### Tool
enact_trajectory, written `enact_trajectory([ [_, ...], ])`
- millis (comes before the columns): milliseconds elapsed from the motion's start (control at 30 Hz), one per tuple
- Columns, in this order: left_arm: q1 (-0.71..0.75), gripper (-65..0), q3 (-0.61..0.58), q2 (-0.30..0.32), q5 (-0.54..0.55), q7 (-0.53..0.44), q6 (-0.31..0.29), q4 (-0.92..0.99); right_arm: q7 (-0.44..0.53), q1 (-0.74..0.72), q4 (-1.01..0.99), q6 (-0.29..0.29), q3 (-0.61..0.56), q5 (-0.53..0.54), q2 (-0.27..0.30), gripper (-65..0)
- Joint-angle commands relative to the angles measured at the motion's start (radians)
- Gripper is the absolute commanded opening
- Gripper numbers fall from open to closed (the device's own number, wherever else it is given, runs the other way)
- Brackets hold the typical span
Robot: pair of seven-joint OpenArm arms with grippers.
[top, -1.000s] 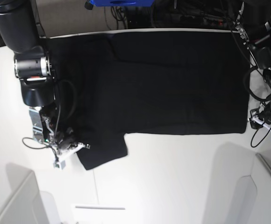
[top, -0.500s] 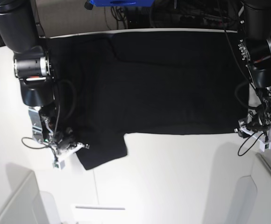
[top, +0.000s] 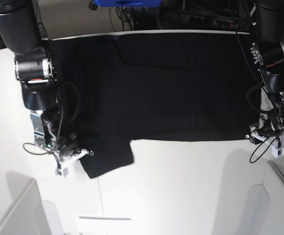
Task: Fold the T-shirt properly
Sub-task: 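Fold both hem corners up over the shirt toward the collar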
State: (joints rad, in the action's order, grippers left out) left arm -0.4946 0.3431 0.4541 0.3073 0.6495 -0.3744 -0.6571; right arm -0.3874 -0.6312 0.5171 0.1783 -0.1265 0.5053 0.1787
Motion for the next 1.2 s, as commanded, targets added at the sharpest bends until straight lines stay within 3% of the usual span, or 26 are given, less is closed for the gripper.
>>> enact_trajectory([
  [0,-0.011,-29.3,0.001,0.015,0.000,0.010,-0.004,-0.008,-0.009,-0.025,0.011,0.008,0.001,0.000,0.008,-65.0],
  [133,-0.009,-33.1,0.000,0.013,0.000,0.010,-0.004,-0.005,-0.009,-0.023,0.011,0.008,0.003,0.000,0.008,-65.0],
  [367,0.015,-65.0,0.000,0.012,0.008,0.011,-0.008,-0.014,-0.005,-0.011,0.011,0.010,0.001,0.000,0.008,-65.0],
  [500,0.044,-65.0,0.000,0.001,0.010,0.013,-0.010,-0.051,-0.003,-0.009,0.013,0.011,-0.002,0.000,0.014,-65.0],
  [733,0.141,-65.0,0.001,-0.001,0.013,0.019,-0.010,-0.280,-0.003,-0.009,0.031,0.011,0.004,0.000,0.032,-65.0],
  [900,0.187,-65.0,0.012,-0.013,0.013,0.086,-0.010,-0.378,-0.009,0.073,0.232,0.005,0.006,0.000,0.068,-65.0],
  [1167,0.238,-65.0,0.012,-0.016,0.014,0.102,-0.010,-0.524,-0.068,0.164,0.469,0.003,0.008,0.000,0.098,-65.0],
])
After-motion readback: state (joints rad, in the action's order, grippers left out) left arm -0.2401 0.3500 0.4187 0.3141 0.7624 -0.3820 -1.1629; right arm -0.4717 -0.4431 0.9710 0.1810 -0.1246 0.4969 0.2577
